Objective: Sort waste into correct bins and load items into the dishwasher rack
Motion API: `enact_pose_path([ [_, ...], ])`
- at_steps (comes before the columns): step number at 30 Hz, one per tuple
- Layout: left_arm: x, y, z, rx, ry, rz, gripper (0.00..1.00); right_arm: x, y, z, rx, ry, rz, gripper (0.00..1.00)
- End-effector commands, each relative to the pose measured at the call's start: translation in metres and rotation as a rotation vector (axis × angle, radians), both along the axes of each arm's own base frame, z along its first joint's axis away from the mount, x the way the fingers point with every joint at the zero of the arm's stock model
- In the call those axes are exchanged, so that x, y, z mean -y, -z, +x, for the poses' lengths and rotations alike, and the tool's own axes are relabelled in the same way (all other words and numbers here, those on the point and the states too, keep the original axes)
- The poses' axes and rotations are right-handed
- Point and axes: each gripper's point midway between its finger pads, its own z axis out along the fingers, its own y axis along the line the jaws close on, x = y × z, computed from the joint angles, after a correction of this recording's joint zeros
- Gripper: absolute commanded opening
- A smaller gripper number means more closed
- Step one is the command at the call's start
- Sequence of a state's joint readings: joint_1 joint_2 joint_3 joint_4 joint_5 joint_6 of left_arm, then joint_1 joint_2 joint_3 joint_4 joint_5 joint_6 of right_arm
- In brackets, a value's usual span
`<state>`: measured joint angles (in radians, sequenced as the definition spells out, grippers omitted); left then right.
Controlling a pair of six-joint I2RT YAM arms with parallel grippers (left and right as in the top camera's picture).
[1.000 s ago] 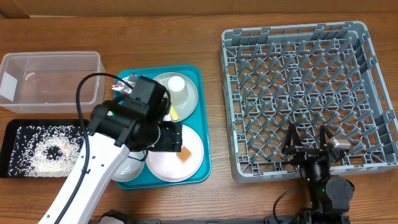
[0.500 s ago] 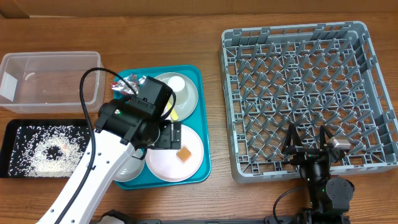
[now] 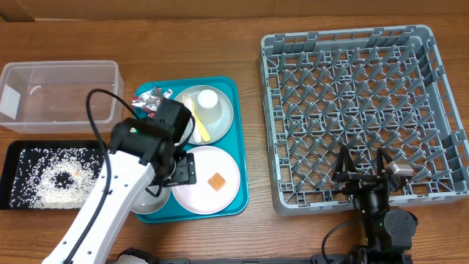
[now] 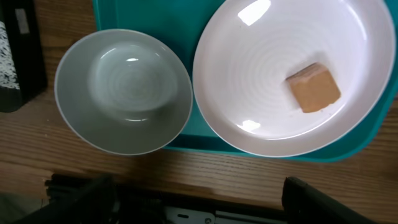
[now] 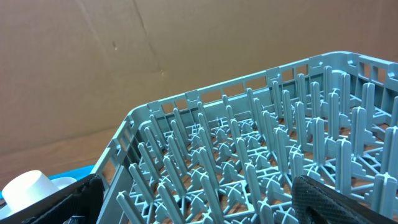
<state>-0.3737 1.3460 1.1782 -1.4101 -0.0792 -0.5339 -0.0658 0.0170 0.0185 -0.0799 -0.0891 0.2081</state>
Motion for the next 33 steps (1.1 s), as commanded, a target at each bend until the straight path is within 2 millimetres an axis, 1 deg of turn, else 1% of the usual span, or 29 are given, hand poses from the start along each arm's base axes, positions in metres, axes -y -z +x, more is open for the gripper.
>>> enact_pose_path([
  [1, -0.011, 0.013, -0.002, -0.004, -0.100, 0.061, 0.91, 0.002, 0.004, 0.001, -0.005, 0.011, -0.007, 1.00],
  [3, -0.015, 0.008, 0.006, 0.027, -0.128, 0.059, 0.93, 0.002, 0.004, 0.001, -0.005, 0.011, -0.007, 1.00],
  [5, -0.021, -0.003, 0.016, 0.063, -0.158, 0.056, 0.95, 0.002, 0.004, 0.001, -0.005, 0.011, -0.007, 1.00],
  [8, -0.038, -0.031, 0.032, 0.127, -0.212, 0.054, 0.98, 0.002, 0.004, 0.001, -0.005, 0.011, -0.007, 1.00],
  [11, -0.065, -0.059, 0.044, 0.193, -0.320, 0.055, 1.00, 0.002, 0.004, 0.001, -0.005, 0.011, -0.007, 1.00],
  [13, -0.088, -0.073, 0.050, 0.235, -0.423, 0.049, 1.00, 0.002, 0.004, 0.001, -0.005, 0.011, -0.007, 1.00],
  [14, -0.097, -0.076, 0.050, 0.245, -0.467, 0.043, 1.00, 0.002, 0.004, 0.001, -0.005, 0.011, -0.007, 1.00],
  [15, -0.113, -0.077, 0.049, 0.249, -0.558, 0.023, 1.00, 0.002, 0.004, 0.001, -0.005, 0.011, -0.007, 1.00],
  [17, -0.128, -0.075, 0.044, 0.236, -0.644, -0.002, 1.00, 0.002, 0.003, 0.001, -0.004, 0.012, -0.007, 1.00],
  [19, -0.140, -0.072, 0.038, 0.222, -0.707, -0.011, 1.00, 0.002, -0.008, 0.001, 0.044, 0.009, 0.005, 1.00],
  [20, -0.145, -0.070, 0.035, 0.215, -0.732, -0.013, 1.00, -0.002, -0.016, 0.000, 0.074, -0.014, 0.042, 1.00],
  [21, -0.148, -0.068, 0.033, 0.209, -0.749, -0.013, 1.00, -0.009, -0.022, -0.001, 0.094, -0.057, 0.095, 1.00],
  [22, -0.151, -0.067, 0.031, 0.204, -0.763, -0.012, 1.00, -0.020, -0.025, -0.003, 0.096, -0.128, 0.168, 1.00],
  [24, -0.154, -0.066, 0.028, 0.195, -0.778, -0.009, 1.00, -0.036, -0.024, -0.006, 0.066, -0.225, 0.282, 1.00],
  [27, -0.154, -0.065, 0.025, 0.184, -0.778, -0.006, 1.00, -0.045, -0.047, -0.012, 0.111, -0.302, 0.471, 1.00],
  [28, -0.154, -0.065, 0.025, 0.183, -0.777, -0.005, 1.00, -0.047, -0.054, -0.014, 0.131, -0.325, 0.509, 1.00],
  [29, -0.155, -0.065, 0.025, 0.184, -0.776, 0.000, 1.00, -0.052, -0.065, -0.018, 0.167, -0.367, 0.516, 1.00],
  [31, -0.156, -0.065, 0.025, 0.187, -0.776, 0.004, 1.00, -0.063, -0.092, -0.032, 0.269, -0.464, 0.465, 1.00],
  [33, -0.154, -0.065, 0.029, 0.198, -0.775, -0.013, 1.00, -0.071, -0.114, -0.047, 0.365, -0.533, 0.418, 1.00],
])
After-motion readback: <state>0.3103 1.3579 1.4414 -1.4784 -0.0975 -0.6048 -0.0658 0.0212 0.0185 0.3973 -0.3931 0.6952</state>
